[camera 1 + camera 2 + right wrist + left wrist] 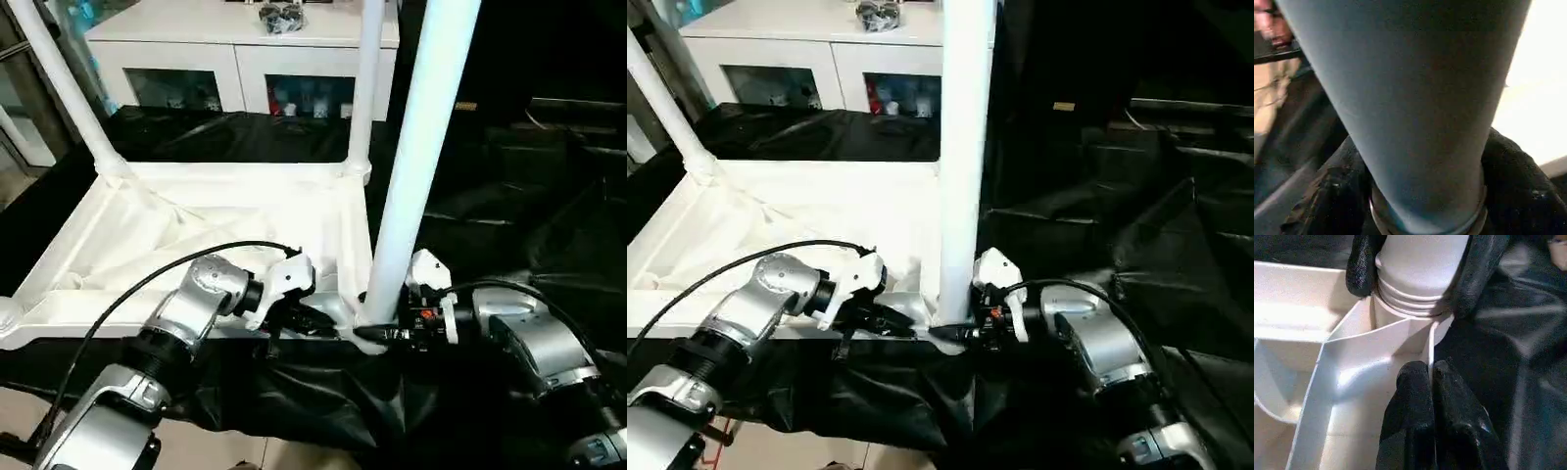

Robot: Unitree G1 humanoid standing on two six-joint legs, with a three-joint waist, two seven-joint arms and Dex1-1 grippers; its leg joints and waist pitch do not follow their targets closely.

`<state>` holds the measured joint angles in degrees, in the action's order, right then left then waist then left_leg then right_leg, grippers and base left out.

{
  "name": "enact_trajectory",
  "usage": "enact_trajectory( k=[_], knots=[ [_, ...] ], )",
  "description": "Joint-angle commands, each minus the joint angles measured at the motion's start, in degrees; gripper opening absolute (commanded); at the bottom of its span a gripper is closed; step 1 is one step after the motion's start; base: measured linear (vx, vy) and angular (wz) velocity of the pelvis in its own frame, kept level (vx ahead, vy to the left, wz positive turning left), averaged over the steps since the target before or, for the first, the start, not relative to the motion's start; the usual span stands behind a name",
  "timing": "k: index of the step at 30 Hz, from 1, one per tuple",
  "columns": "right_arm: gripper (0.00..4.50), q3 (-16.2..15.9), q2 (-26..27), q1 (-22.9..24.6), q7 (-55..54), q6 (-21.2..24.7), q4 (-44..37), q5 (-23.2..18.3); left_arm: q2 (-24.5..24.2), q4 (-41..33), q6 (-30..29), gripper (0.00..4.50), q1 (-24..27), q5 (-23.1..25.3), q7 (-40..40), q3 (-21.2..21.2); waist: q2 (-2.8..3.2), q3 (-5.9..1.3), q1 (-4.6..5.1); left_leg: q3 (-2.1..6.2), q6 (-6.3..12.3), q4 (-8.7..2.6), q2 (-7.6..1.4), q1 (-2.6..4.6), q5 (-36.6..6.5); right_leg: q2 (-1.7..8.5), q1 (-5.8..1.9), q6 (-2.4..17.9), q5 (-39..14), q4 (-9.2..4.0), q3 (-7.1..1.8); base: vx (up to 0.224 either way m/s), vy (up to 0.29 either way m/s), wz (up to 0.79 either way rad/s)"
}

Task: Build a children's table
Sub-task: Rotate leg to tighten

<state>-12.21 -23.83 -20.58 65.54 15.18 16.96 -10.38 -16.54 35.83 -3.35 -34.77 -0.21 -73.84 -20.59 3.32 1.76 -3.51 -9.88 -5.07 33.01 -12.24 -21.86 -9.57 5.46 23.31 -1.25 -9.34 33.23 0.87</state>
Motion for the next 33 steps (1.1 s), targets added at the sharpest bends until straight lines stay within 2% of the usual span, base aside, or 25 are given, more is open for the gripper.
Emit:
enact_trajectory(
  k=[1,2,3,4,5,6,7,8,9,10,11,12,14,17,21,22,23,25,26,27,28,29,30,31,33],
  knots=[
    [2.67,-1.55,4.66,-0.24,-7.93,0.63,2.38,2.56,3.15,2.93,-0.15,0.0,-2.36,2.41,7.46,-0.23,-0.56,-2.97,0.23,-0.77,1.73,-4.0,0.13,1.03,-17.21,0.97,-2.34,12.61,-16.16,-3.77,-0.14,0.0,0.0,0.0],
    [2.67,0.06,7.39,-1.26,-15.26,0.34,5.87,4.1,4.63,4.12,-1.32,0.0,-3.15,2.63,11.09,0.63,-0.37,-2.69,0.61,-0.66,0.51,-4.22,0.29,1.1,-19.12,1.07,-2.04,11.6,-20.08,-4.1,-0.13,0.0,0.0,0.0],
    [2.67,0.14,7.52,-1.31,-15.61,0.32,6.03,4.17,4.74,4.19,-1.41,0.0,-3.2,2.62,11.32,0.7,-0.28,-2.53,0.81,-0.59,-0.09,-4.36,0.45,1.18,-20.64,1.0,-2.02,10.71,-22.84,-4.33,0.02,0.0,0.0,0.0],
    [2.67,0.9,8.58,-1.76,-18.56,0.3,7.42,4.58,5.68,4.7,-2.07,0.0,-3.61,2.44,13.24,1.32,-0.64,-2.39,1.27,-0.27,-0.96,-4.51,0.65,1.23,-22.8,1.09,-2.11,8.68,-27.9,-4.75,0.27,-0.052,0.001,-0.08],
    [2.67,2.08,10.0,-2.39,-22.2,0.89,9.06,4.72,6.74,5.26,-2.85,0.0,-4.12,2.47,15.33,1.74,-0.79,-2.4,1.54,-0.05,-1.0,-4.56,0.79,1.25,-23.58,1.11,-2.1,7.06,-30.8,-5.17,0.33,0.0,0.0,0.0],
    [2.67,2.96,11.15,-2.88,-25.09,1.43,10.31,4.81,7.62,5.67,-3.58,0.0,-4.52,2.7,17.06,1.87,-0.75,-2.36,1.71,-0.07,-0.79,-4.54,0.84,1.35,-24.05,1.06,-1.89,6.55,-31.92,-5.42,0.31,0.0,0.0,0.0],
    [2.67,3.97,12.8,-3.67,-28.95,2.51,12.04,4.99,8.82,6.33,-4.36,0.0,-5.05,3.21,19.4,1.83,0.1,-2.38,2.12,0.14,-0.81,-4.61,0.79,1.52,-25.02,1.05,-1.66,6.36,-32.42,-5.66,0.36,0.0,0.0,0.0],
    [2.67,4.55,13.83,-4.17,-31.29,3.24,13.09,5.11,9.57,6.75,-4.83,0.0,-5.38,3.56,20.87,1.77,-0.14,-2.33,2.67,0.3,-0.94,-4.69,0.93,1.2,-25.55,0.9,-1.78,6.09,-32.53,-5.64,0.59,0.0,0.0,0.0],
    [2.66,4.66,14.83,-4.43,-32.69,3.64,13.52,5.21,10.43,7.06,-5.37,0.0,-5.63,3.65,22.22,1.89,0.28,-2.37,2.71,0.48,-1.02,-4.72,1.02,1.38,-26.42,0.86,-1.77,5.5,-33.27,-5.83,0.79,0.0,0.0,0.0],
    [2.66,4.68,15.73,-4.54,-33.49,3.52,13.57,5.28,11.11,7.32,-5.75,0.0,-5.8,3.67,23.06,2.08,0.35,-2.27,2.9,0.36,-0.86,-4.7,0.98,1.55,-27.18,0.76,-1.49,5.46,-33.37,-6.15,0.76,0.0,0.0,0.0],
    [2.66,4.72,17.29,-4.73,-34.76,2.93,13.63,5.74,12.25,7.96,-6.08,0.0,-6.14,3.85,24.4,2.46,0.01,-2.34,3.32,0.38,-0.58,-4.58,1.11,1.37,-27.55,0.71,-1.54,5.6,-32.96,-6.19,0.85,0.0,0.0,0.0],
    [2.66,4.53,18.29,-4.82,-35.04,1.95,13.62,6.05,12.98,8.27,-6.26,0.0,-6.29,4.0,25.17,2.65,0.0,-2.41,3.52,0.41,-0.25,-4.62,1.1,1.35,-27.53,0.72,-1.51,5.76,-32.74,-6.22,0.88,0.0,0.0,0.0],
    [3.22,4.16,19.31,-4.86,-34.08,0.26,13.52,5.77,13.72,8.26,-6.36,0.0,-6.2,4.2,25.82,2.78,0.01,-2.42,3.58,0.37,0.37,-4.54,1.11,1.38,-27.7,0.73,-1.4,5.85,-33.0,-6.38,0.9,0.0,0.0,0.0],
    [3.57,3.95,19.57,-4.85,-32.27,-0.08,13.12,4.66,13.96,7.86,-6.48,0.0,-5.91,4.09,25.66,2.78,0.11,-2.43,3.54,0.32,0.86,-4.58,1.04,1.4,-27.76,0.69,-1.29,6.33,-32.28,-6.33,0.8,0.0,0.0,0.0],
    [3.81,2.9,15.7,-4.52,-24.64,0.04,9.02,3.12,11.99,5.0,-4.84,0.0,-3.86,3.29,20.5,1.93,0.08,-2.48,3.33,0.26,1.25,-4.81,0.72,1.21,-27.42,0.72,-1.51,7.43,-28.9,-6.03,0.55,0.0,0.0,0.0],
    [3.92,2.87,15.02,-4.38,-23.1,0.31,8.29,2.61,11.65,4.62,-4.84,0.0,-3.63,3.17,19.83,1.92,-0.12,-2.63,3.24,0.21,1.58,-4.83,0.64,0.93,-26.32,0.74,-1.88,8.16,-26.48,-5.7,0.43,0.0,0.0,0.0],
    [3.92,2.93,13.95,-4.14,-20.44,0.71,7.11,1.79,11.1,3.98,-4.94,0.0,-3.23,3.03,18.77,1.96,-0.03,-2.75,3.13,0.19,1.75,-4.82,0.56,0.91,-25.46,0.79,-2.0,8.68,-24.86,-5.51,0.33,0.0,0.0,0.0],
    [3.92,2.36,11.27,-3.61,-14.87,1.51,4.52,0.17,9.95,2.46,-3.53,0.0,-2.32,2.15,15.0,1.47,0.04,-3.08,2.85,-0.07,2.68,-4.57,0.39,0.7,-21.58,0.77,-2.43,11.55,-16.81,-4.74,0.08,0.028,-0.002,0.02],
    [3.92,2.01,10.19,-3.38,-12.7,1.76,3.52,-0.38,9.51,1.79,-3.43,0.0,-1.95,1.74,13.72,1.37,-0.23,-3.17,2.76,-0.32,3.44,-4.32,0.41,0.59,-19.58,0.83,-2.58,12.89,-13.57,-4.47,0.03,0.064,-0.014,0.04],
    [3.92,1.89,9.81,-3.3,-11.98,1.93,3.16,-0.6,9.36,1.56,-3.45,0.0,-1.84,1.62,13.36,1.34,-0.14,-3.21,2.62,-0.34,3.7,-4.25,0.37,0.61,-18.71,0.88,-2.65,13.35,-12.67,-4.29,0.02,0.064,-0.014,0.04],
    [3.92,1.37,7.89,-3.02,-8.65,2.34,1.65,-1.35,8.35,0.34,-3.45,0.0,-1.26,1.11,11.0,0.92,-0.36,-3.31,2.35,-0.58,4.4,-3.89,0.32,0.76,-16.84,0.8,-2.58,14.22,-10.59,-4.1,-0.06,0.064,-0.02,0.07],
    [3.92,0.93,6.58,-2.87,-6.54,2.48,0.94,-1.62,7.61,-0.3,-3.03,0.0,-0.95,0.89,9.38,0.56,-0.22,-3.37,2.0,-0.59,4.71,-3.81,0.2,0.89,-16.0,0.83,-2.67,14.72,-9.6,-3.9,-0.06,0.061,-0.018,0.04],
    [3.92,-0.08,4.01,-2.55,-2.43,2.4,-0.25,-1.88,6.04,-1.62,-2.59,0.0,-0.34,0.36,5.95,-0.14,-0.18,-3.55,1.49,-0.6,5.43,-3.66,0.15,0.51,-13.31,0.87,-3.17,15.3,-6.86,-3.36,0.03,0.061,-0.018,0.04],
    [3.92,-0.6,2.85,-2.33,-0.4,2.11,-0.69,-1.73,5.28,-2.4,-2.99,0.0,-0.05,0.01,4.25,-0.37,-0.07,-3.64,0.82,-0.73,6.19,-3.41,0.06,0.63,-11.25,0.78,-3.16,15.84,-3.91,-2.99,0.06,0.057,-0.018,0.0],
    [3.92,-1.32,1.76,-2.1,1.21,1.32,-0.9,-0.95,4.32,-3.39,-3.61,0.0,0.24,-0.55,2.15,-0.52,0.16,-3.59,0.42,-0.9,6.84,-3.22,-0.02,0.63,-9.69,0.77,-3.01,16.88,-0.81,-2.63,0.05,0.0,0.0,0.0]
  ],
)
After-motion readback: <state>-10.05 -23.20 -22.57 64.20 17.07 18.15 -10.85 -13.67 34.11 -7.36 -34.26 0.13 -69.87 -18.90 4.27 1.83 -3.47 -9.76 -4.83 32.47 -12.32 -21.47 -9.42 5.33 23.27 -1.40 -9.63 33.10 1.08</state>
